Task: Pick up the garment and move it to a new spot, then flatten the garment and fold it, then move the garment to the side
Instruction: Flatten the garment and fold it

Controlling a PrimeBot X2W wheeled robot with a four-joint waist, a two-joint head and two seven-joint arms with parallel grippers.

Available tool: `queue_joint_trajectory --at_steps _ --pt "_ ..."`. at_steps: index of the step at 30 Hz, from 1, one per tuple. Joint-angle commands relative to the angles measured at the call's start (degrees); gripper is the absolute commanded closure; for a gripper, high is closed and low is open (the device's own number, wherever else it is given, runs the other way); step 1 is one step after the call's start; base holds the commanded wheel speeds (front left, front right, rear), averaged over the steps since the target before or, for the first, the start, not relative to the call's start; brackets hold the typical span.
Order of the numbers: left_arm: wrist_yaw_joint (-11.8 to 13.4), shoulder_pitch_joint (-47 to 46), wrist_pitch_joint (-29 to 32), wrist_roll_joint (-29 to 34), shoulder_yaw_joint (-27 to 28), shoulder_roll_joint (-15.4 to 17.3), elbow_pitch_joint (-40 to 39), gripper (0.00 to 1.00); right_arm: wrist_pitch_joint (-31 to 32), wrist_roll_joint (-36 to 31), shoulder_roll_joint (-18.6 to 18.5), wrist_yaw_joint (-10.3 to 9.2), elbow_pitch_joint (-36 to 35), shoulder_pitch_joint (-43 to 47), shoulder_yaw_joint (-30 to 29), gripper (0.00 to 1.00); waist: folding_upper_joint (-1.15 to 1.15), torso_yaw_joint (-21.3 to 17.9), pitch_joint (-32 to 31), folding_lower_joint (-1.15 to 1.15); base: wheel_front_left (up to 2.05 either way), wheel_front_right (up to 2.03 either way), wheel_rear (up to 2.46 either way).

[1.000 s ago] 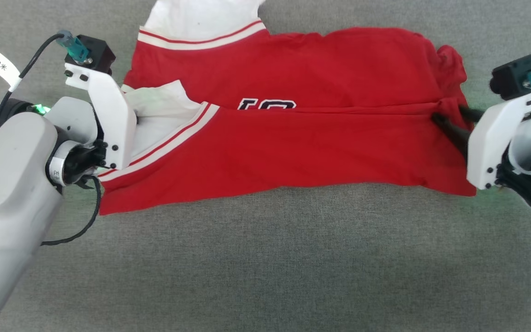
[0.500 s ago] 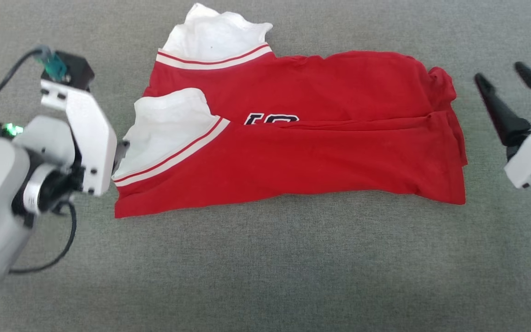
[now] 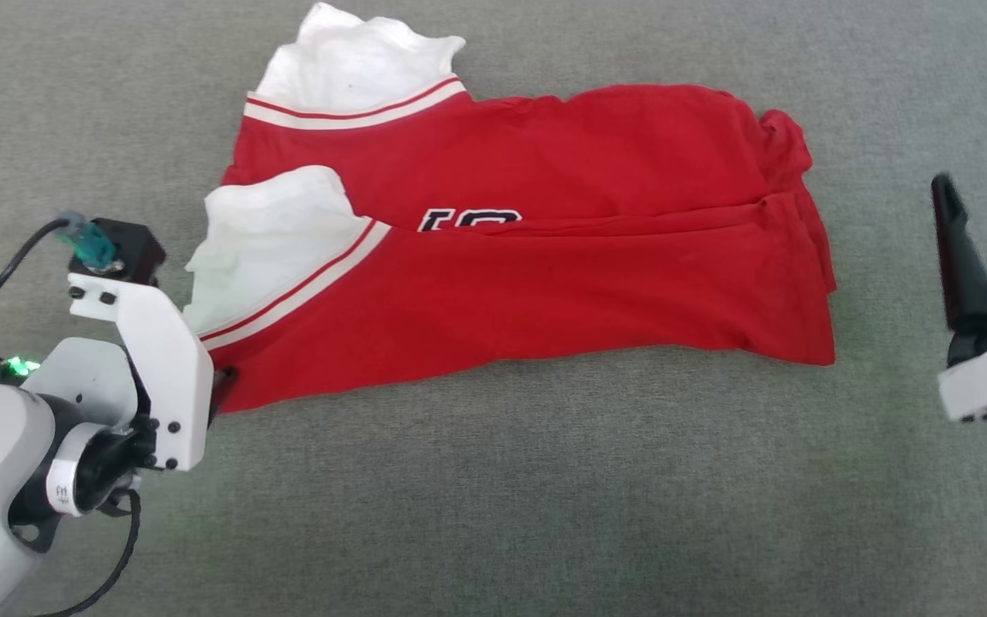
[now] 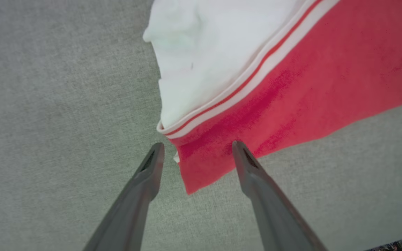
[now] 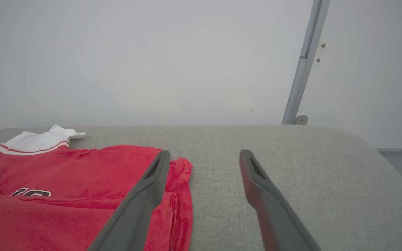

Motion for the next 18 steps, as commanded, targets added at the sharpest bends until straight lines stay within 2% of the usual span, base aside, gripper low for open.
queue_joint_trajectory --at_steps 1,3,8,9,10,18 --pt "0.54 0.85 -0.96 -0.7 0.54 -0.69 0.84 0.0 0.5 -0.16 0.79 -0.02 -0.51 1.29 -0.21 0.0 0.0 -0.49 0.4 0.0 0.0 0.0 0.0" --pt "0.74 1.27 -2.51 -1.13 1.33 -1.32 2.9 0.0 1.62 0.35 1.9 -0.02 -0.68 2.5 -0.07 0.0 0.0 -1.07 0.78 0.0 0.0 0.0 0.0" --pt "-1.64 1.85 -3.2 -1.63 0.25 -2.63 8.85 0.0 5.66 1.63 3.23 -0.01 0.7 4.86 0.82 0.0 0.0 -1.97 1.65 0.0 0.0 0.0 0.0" --pt "-2.39 1.77 -3.13 -2.03 -0.16 -3.09 9.67 0.42 6.62 1.78 3.32 -0.01 1.13 4.76 0.89 0.0 0.0 -2.08 1.82 0.0 0.0 0.0 0.0" --pt "-3.09 1.6 -3.35 -2.24 -0.39 -3.65 10.42 1.0 7.6 2.27 3.55 -0.01 1.57 4.77 1.09 0.0 0.0 -2.08 2.0 0.0 0.0 0.0 0.0" --pt "-6.16 -0.68 -4.27 -1.99 -1.47 -6.23 14.86 1.0 18.19 4.51 3.27 -0.01 5.37 1.6 4.38 0.0 0.0 -0.67 3.25 0.0 0.0 0.0 0.0"
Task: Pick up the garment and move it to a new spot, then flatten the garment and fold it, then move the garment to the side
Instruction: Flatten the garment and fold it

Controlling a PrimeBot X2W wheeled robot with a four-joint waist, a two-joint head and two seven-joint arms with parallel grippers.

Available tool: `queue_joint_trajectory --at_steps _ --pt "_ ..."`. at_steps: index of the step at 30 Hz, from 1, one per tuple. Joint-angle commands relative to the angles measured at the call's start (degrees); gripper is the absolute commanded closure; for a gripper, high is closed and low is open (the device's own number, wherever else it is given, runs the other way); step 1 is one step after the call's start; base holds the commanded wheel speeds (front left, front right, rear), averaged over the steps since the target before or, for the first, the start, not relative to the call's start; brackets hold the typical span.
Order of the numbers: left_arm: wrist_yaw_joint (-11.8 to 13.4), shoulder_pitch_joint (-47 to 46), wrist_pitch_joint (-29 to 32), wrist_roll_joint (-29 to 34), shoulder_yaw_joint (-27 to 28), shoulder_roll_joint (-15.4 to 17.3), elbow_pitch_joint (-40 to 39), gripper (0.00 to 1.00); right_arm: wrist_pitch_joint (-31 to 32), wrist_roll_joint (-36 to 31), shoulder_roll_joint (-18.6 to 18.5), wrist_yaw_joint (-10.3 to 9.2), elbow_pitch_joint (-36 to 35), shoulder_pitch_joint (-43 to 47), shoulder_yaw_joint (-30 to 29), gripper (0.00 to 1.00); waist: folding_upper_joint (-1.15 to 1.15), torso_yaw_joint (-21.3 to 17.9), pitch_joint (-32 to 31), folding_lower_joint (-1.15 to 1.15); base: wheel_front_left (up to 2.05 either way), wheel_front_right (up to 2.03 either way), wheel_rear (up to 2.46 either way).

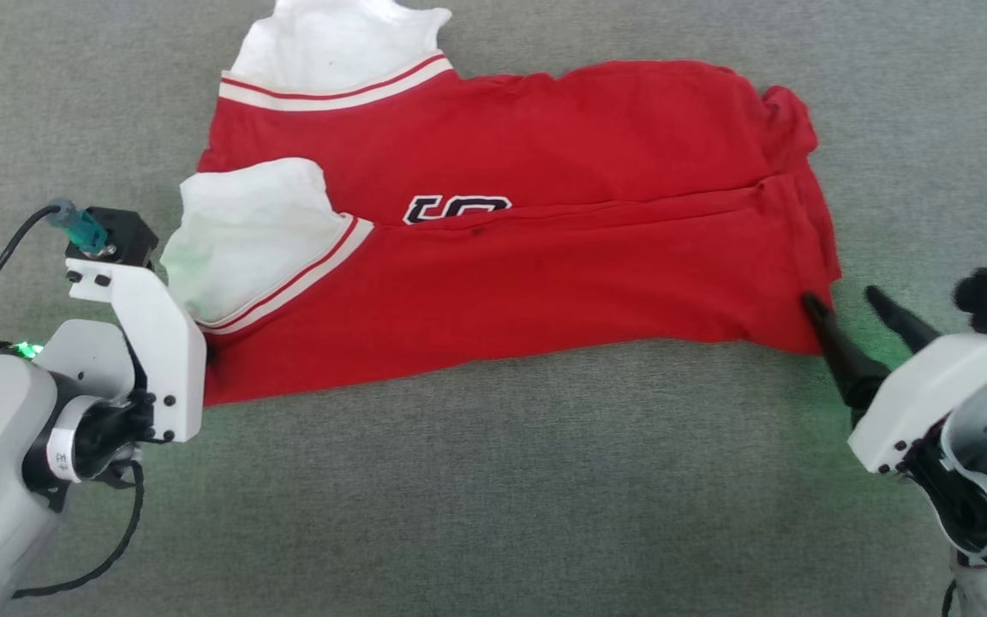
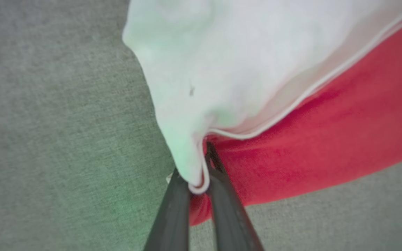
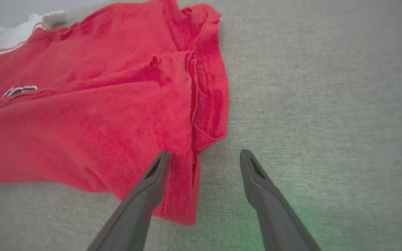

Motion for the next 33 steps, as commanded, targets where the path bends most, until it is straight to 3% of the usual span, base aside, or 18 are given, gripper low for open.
queue_joint_trajectory --at_steps 1,11,12,13,14,24,33 --pt "-0.28 1.13 -0.17 -0.02 -1.75 -1.74 1.96 1.0 1.74 1.06 0.0 0.0 0.8 -1.2 0.25 0.0 -0.01 0.58 0.3 0.0 0.0 0.0 0.0" --pt "-1.65 -0.99 -0.79 0.63 -2.57 -3.96 3.42 1.0 18.86 2.37 -2.07 0.01 10.17 -6.69 5.35 0.0 -0.01 3.35 1.16 0.0 0.0 0.0 0.0" --pt "-1.71 -1.06 -1.0 0.66 -2.61 -4.15 3.61 1.0 21.32 2.16 -2.44 0.0 11.4 -6.77 5.95 0.33 -0.01 3.53 1.18 0.0 0.0 0.0 0.0" --pt "-1.71 -1.06 -1.0 0.66 -2.61 -4.15 3.61 1.0 21.32 2.16 -2.44 0.0 11.4 -6.77 5.95 0.33 -0.01 3.53 1.18 0.0 0.0 0.0 0.0" --pt "-1.81 -1.17 -1.12 0.44 -2.59 -4.52 3.98 1.0 25.17 2.19 -3.37 0.0 13.0 -6.85 7.18 1.0 -0.01 3.9 1.17 0.0 0.0 0.0 0.0" --pt "-0.99 -0.43 -0.08 -0.55 -1.9 -2.89 2.57 1.0 30.59 5.13 -7.44 -0.01 7.45 -8.43 6.21 1.0 -0.01 4.94 -0.23 0.0 0.0 0.0 0.0" --pt "4.11 3.06 3.45 -0.69 -1.3 2.2 -7.01 1.0 36.28 7.67 -10.63 -0.02 -2.02 -4.41 1.05 1.0 -0.01 6.29 -2.52 0.0 0.0 0.0 0.0"
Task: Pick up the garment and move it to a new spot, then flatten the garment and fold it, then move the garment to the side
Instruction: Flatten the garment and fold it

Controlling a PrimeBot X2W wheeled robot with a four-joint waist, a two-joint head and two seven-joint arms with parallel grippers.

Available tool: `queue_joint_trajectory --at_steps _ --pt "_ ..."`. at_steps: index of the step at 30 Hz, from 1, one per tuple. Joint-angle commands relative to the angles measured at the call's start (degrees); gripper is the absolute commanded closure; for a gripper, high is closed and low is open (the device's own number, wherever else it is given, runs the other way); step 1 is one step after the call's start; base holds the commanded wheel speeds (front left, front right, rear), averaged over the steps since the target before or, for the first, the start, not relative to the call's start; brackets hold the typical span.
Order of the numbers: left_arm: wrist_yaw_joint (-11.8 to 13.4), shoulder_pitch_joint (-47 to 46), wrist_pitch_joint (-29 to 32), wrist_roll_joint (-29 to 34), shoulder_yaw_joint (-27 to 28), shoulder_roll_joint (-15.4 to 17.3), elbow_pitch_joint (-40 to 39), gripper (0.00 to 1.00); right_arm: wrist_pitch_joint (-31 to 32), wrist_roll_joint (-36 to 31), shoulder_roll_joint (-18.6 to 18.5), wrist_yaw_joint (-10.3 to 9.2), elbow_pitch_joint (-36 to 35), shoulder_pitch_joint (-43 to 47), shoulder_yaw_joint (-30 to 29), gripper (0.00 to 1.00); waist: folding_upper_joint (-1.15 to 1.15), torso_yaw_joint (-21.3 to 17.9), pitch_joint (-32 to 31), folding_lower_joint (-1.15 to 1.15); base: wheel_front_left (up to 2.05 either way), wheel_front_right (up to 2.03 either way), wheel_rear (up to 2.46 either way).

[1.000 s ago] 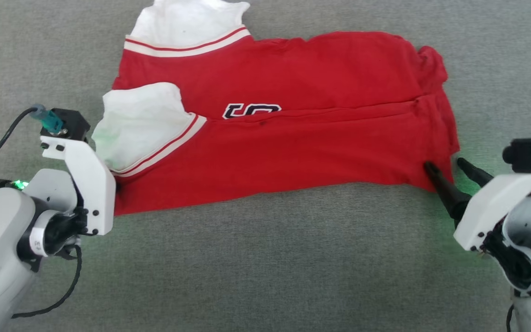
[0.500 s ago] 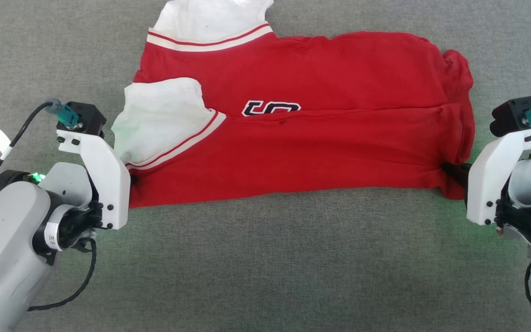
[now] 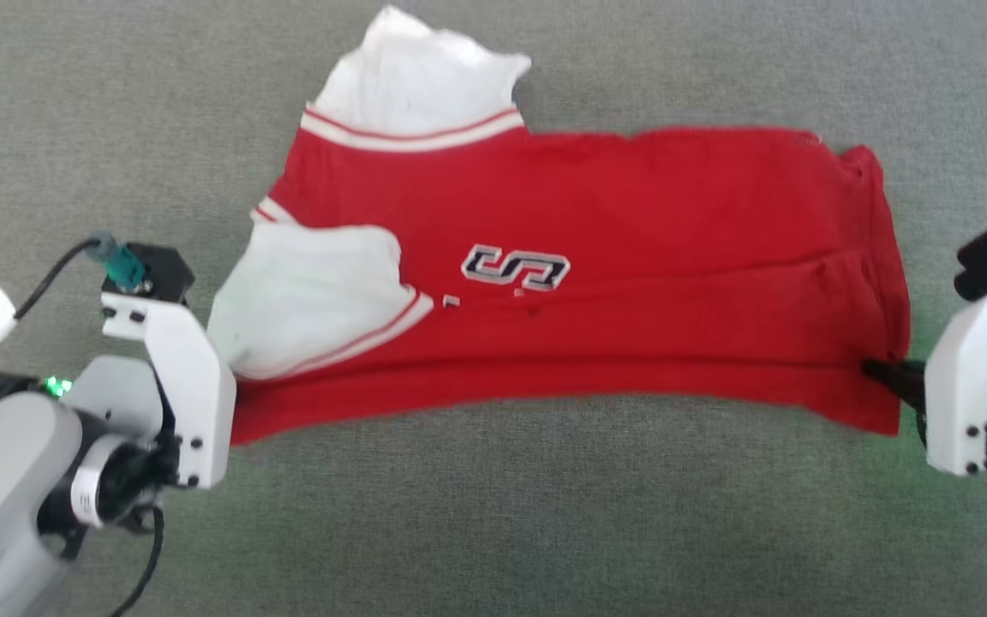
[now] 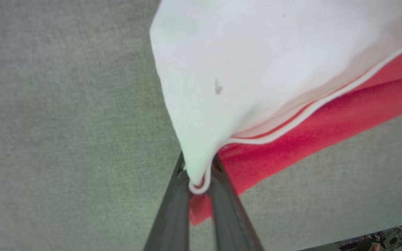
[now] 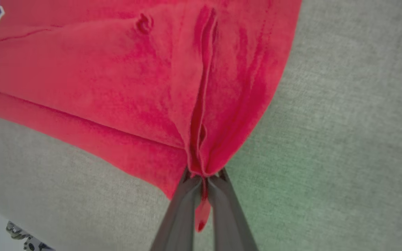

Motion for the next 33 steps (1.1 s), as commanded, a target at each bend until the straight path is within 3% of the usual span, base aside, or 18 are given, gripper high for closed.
queue_joint_trajectory --at_steps 1,8,12,14,16,17,18,19,20,21,22,23,24,33 --pt "0.87 1.27 0.51 0.13 0.08 0.98 -0.43 1.0 0.65 0.4 -0.51 -0.04 -0.52 1.15 -0.62 1.0 0.0 0.22 -0.3 0.0 0.0 0.0 0.0" --pt "6.65 7.99 2.28 -0.91 -0.38 4.47 -10.0 1.0 7.56 2.15 -0.05 -0.04 -8.06 9.0 -5.5 1.0 0.0 0.65 -1.05 0.0 0.0 0.0 0.0" --pt "8.2 11.33 1.86 -1.23 -1.36 4.69 -12.35 1.0 9.32 2.01 2.2 -0.04 -10.84 12.71 -8.14 1.0 0.0 0.79 -0.93 0.0 0.0 0.0 0.0" --pt "8.23 12.18 1.32 -1.14 -1.89 4.02 -11.95 0.82 8.67 1.16 3.61 -0.04 -11.01 13.7 -8.74 1.0 0.0 0.75 -0.8 0.0 0.0 0.0 0.0" --pt "7.33 12.36 0.69 -0.9 -2.48 3.04 -10.97 0.56 7.54 0.45 4.82 -0.04 -10.34 14.07 -8.39 1.0 0.0 0.74 -0.74 0.0 0.0 0.0 0.0" --pt "6.59 12.1 0.43 -0.98 -2.7 2.43 -10.33 0.39 6.44 0.03 5.54 -0.04 -9.82 13.87 -8.04 1.0 0.0 0.7 -0.73 0.0 0.0 0.0 0.0" --pt "6.06 11.67 0.21 -1.12 -2.76 1.92 -9.58 0.13 5.16 -0.6 5.68 -0.04 -9.32 13.53 -7.52 1.0 0.0 0.66 -0.7 0.0 0.0 0.0 0.0" --pt "5.55 11.19 -0.05 -1.09 -2.83 1.55 -8.6 0.0 3.66 -1.08 5.97 -0.04 -8.4 13.26 -6.96 0.95 0.0 0.61 -0.67 0.0 0.0 0.0 0.0" --pt "5.02 10.74 -0.21 -0.86 -2.99 1.32 -7.81 0.0 2.12 -1.42 6.63 -0.04 -7.36 13.08 -6.65 0.67 0.0 0.56 -0.64 0.0 0.0 0.0 0.0" --pt "4.5 10.25 -0.26 -0.57 -3.1 1.17 -6.99 0.0 0.62 -1.97 6.9 -0.04 -6.16 12.92 -6.04 0.55 0.0 0.5 -0.62 0.0 0.0 0.0 0.0" --pt "4.14 9.72 -0.26 -0.47 -2.99 1.05 -6.46 0.0 -0.61 -2.28 6.9 -0.03 -5.04 12.78 -5.3 0.51 0.0 0.38 -0.57 0.0 0.0 0.0 0.0" --pt "4.0 9.05 -0.24 -0.35 -2.74 1.04 -6.24 0.0 -1.89 -2.34 7.1 -0.03 -3.98 12.61 -4.84 0.12 0.0 0.3 -0.54 0.0 0.0 0.0 0.0" --pt "3.68 8.34 -0.13 -0.12 -2.52 1.25 -6.19 0.0 -3.32 -2.51 7.28 -0.04 -3.17 12.37 -4.71 0.0 0.0 0.25 -0.51 0.0 0.0 0.0 0.0" --pt "3.54 2.93 2.26 0.96 0.49 5.77 -10.45 0.0 -12.63 -1.44 7.73 -0.15 -4.01 12.33 -6.29 0.0 0.0 -1.16 -0.68 0.0 0.0 0.0 0.0"
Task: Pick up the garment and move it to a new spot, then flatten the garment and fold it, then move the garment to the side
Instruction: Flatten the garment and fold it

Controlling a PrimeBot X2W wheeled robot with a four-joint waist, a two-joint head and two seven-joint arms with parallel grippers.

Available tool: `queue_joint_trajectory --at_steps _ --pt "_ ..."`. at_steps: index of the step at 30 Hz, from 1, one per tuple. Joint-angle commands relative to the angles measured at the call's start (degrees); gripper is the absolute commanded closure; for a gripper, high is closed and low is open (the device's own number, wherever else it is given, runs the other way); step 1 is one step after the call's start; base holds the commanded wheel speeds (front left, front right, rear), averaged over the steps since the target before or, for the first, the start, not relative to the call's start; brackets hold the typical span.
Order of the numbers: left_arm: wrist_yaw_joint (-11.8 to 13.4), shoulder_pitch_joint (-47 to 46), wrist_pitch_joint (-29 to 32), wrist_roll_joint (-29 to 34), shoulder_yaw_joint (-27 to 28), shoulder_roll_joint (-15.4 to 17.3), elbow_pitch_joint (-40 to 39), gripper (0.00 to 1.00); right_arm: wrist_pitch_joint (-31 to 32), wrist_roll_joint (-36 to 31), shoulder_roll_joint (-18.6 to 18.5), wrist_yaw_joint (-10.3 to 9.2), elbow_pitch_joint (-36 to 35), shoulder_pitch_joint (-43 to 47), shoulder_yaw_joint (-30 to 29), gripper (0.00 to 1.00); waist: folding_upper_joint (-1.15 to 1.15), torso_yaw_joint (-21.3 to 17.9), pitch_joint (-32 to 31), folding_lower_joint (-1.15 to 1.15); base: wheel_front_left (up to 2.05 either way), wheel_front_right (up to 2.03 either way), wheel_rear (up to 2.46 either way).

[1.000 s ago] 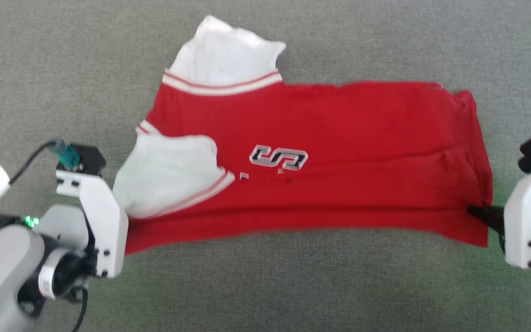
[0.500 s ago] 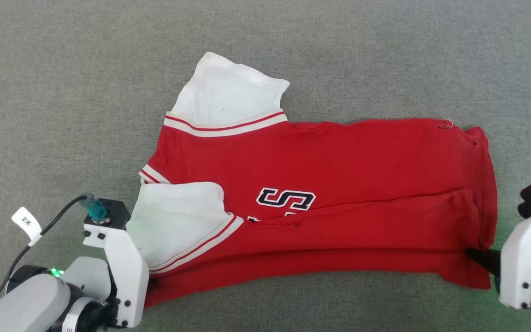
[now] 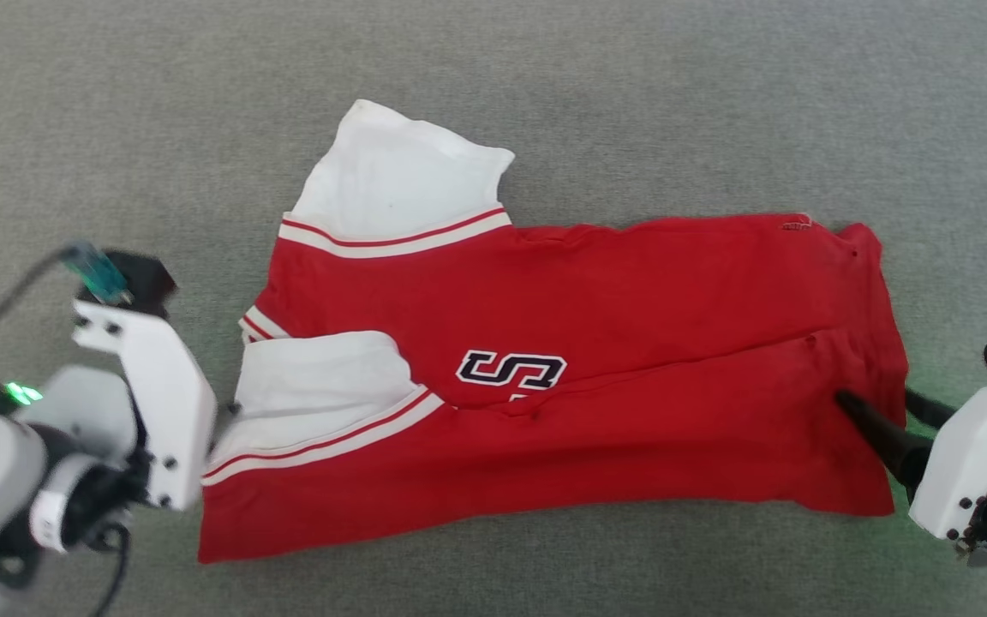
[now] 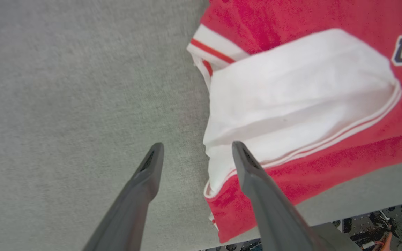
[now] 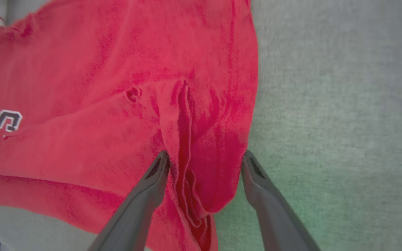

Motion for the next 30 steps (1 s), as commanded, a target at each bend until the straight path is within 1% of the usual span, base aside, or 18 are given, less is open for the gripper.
queue_joint_trajectory --at_steps 1,3,6,7,10,15,19,22,24,27,30 --pt "0.1 -1.26 0.76 0.92 0.69 0.89 -0.59 0.0 -1.57 0.4 0.48 -0.23 -0.78 0.43 -0.27 0.0 0.0 -0.51 0.01 0.0 0.0 0.0 0.0" --pt "0.01 -3.29 1.77 1.39 1.33 2.06 -1.68 0.0 -4.8 0.23 0.51 -0.15 -2.46 0.73 -0.82 0.0 0.0 -1.27 0.17 0.0 0.0 0.0 0.0" --pt "-0.82 -6.79 2.42 2.43 2.41 3.02 -1.88 0.0 -10.91 -0.84 1.38 -0.15 -4.4 0.49 -1.26 0.0 0.0 -2.71 0.56 0.0 0.0 0.0 0.0" --pt "-2.1 -9.34 2.16 2.73 3.05 2.7 -0.93 0.0 -15.72 -1.81 1.8 -0.15 -5.08 -0.33 -1.38 0.0 0.0 -3.99 0.92 0.0 0.0 0.0 0.0" --pt "-4.0 -12.79 2.65 3.16 3.38 2.07 2.36 0.0 -23.63 -2.6 3.44 -0.15 -5.32 -1.74 -1.18 0.0 0.0 -6.29 1.34 0.0 0.0 0.0 0.0" --pt "-7.41 -19.19 1.34 4.56 3.96 -0.42 10.14 0.0 -34.76 -5.33 4.28 -0.15 -4.85 -4.19 2.17 0.0 0.0 -10.57 2.47 0.0 0.0 0.0 0.0" --pt "-10.74 -23.95 -0.38 5.59 3.83 -2.49 17.25 0.0 -43.02 -7.84 5.21 -0.15 -3.35 -5.86 4.94 0.0 0.0 -13.68 3.46 0.0 0.0 0.0 0.0" --pt "-12.84 -26.86 -1.47 5.93 3.64 -4.41 22.83 0.0 -47.09 -7.22 6.19 -0.15 -1.79 -6.69 6.55 0.0 0.0 -15.58 4.17 0.0 0.0 0.0 0.0" --pt "-14.59 -28.24 -0.55 5.14 3.07 -5.55 26.29 0.0 -48.7 -7.2 6.27 -0.15 -0.93 -7.24 7.8 0.0 0.0 -16.67 4.62 0.0 0.0 0.0 0.0" --pt "-15.87 -30.54 0.0 5.88 2.42 -6.55 31.3 0.0 -50.55 -7.72 6.23 -0.15 0.27 -7.82 9.19 0.0 0.0 -17.96 5.35 0.0 0.0 0.0 0.0" --pt "-15.97 -31.79 0.41 6.2 1.82 -7.81 36.29 0.0 -51.79 -7.9 6.37 -0.15 1.46 -8.54 10.79 0.0 0.0 -18.88 5.92 0.0 0.0 0.0 0.0"
